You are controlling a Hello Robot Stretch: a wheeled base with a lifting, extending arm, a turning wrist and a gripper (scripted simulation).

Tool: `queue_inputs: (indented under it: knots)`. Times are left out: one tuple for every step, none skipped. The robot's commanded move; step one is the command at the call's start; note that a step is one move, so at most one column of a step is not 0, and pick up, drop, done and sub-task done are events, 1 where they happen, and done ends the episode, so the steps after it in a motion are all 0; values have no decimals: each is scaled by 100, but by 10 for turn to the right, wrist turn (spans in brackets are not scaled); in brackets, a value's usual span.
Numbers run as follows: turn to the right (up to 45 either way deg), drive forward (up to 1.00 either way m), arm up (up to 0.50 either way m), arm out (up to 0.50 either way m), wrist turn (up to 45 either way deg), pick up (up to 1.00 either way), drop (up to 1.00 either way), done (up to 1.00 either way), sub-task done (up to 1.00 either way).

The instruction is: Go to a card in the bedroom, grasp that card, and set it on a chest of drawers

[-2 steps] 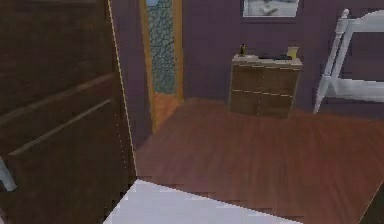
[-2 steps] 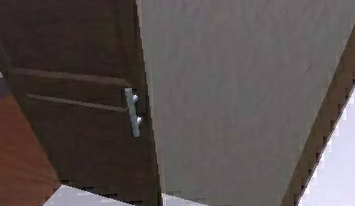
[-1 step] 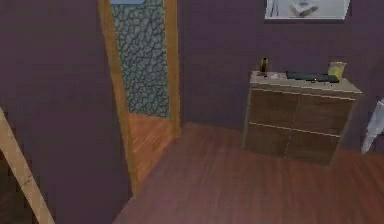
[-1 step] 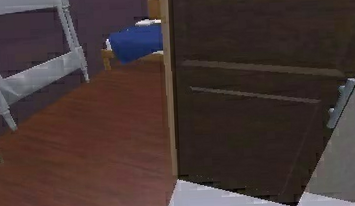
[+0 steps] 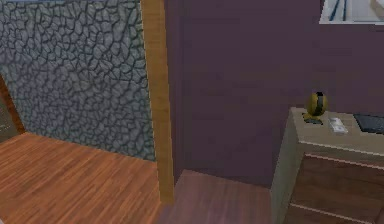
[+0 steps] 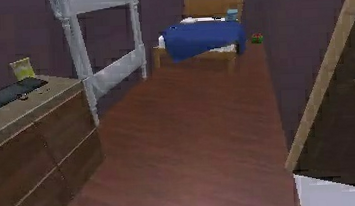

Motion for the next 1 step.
queue_inputs:
  knots:
    - [-60,0,0,0,0,0,0,0,0]
